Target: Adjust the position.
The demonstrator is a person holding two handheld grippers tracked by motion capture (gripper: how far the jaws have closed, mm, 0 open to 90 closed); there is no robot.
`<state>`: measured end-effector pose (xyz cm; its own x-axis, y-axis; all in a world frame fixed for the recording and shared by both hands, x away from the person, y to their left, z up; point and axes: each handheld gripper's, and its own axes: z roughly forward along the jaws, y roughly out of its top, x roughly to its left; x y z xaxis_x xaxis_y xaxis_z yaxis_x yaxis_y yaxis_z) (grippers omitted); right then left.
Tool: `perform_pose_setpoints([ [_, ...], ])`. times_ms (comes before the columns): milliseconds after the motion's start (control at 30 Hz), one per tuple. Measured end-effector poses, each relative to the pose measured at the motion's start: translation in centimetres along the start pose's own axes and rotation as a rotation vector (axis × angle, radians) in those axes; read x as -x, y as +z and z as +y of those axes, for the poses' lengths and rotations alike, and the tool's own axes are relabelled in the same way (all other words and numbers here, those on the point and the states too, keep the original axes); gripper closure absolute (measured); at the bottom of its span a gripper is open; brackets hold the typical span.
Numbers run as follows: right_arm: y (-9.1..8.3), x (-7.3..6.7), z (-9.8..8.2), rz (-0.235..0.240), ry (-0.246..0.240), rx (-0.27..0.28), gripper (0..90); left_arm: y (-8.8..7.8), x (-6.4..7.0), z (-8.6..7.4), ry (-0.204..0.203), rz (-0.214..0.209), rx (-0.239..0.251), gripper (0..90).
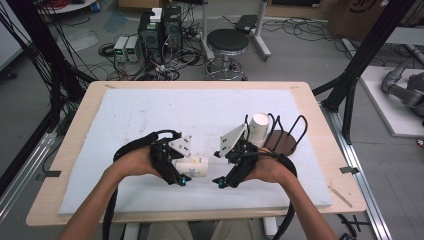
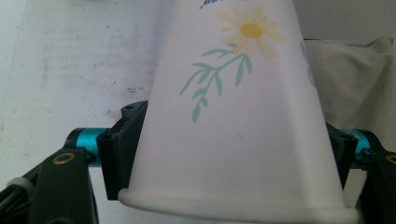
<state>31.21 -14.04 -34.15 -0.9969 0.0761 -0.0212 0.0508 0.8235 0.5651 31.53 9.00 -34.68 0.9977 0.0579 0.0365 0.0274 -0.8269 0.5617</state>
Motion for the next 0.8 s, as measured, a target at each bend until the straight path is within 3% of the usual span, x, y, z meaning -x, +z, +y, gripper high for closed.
perform_pose_setpoints([
  [233,0.4,-0.1,0.7,0.004,-0.028,-0.024,17.3,0.7,0.0,0.9,0.015,-0.017,-0.014,24.9],
  [800,0.7,-0.1,1.0,0.012,-0.037,-0.043,21.5,1.5,0.2,2.1,0.024,-0.037,-0.035,24.9],
])
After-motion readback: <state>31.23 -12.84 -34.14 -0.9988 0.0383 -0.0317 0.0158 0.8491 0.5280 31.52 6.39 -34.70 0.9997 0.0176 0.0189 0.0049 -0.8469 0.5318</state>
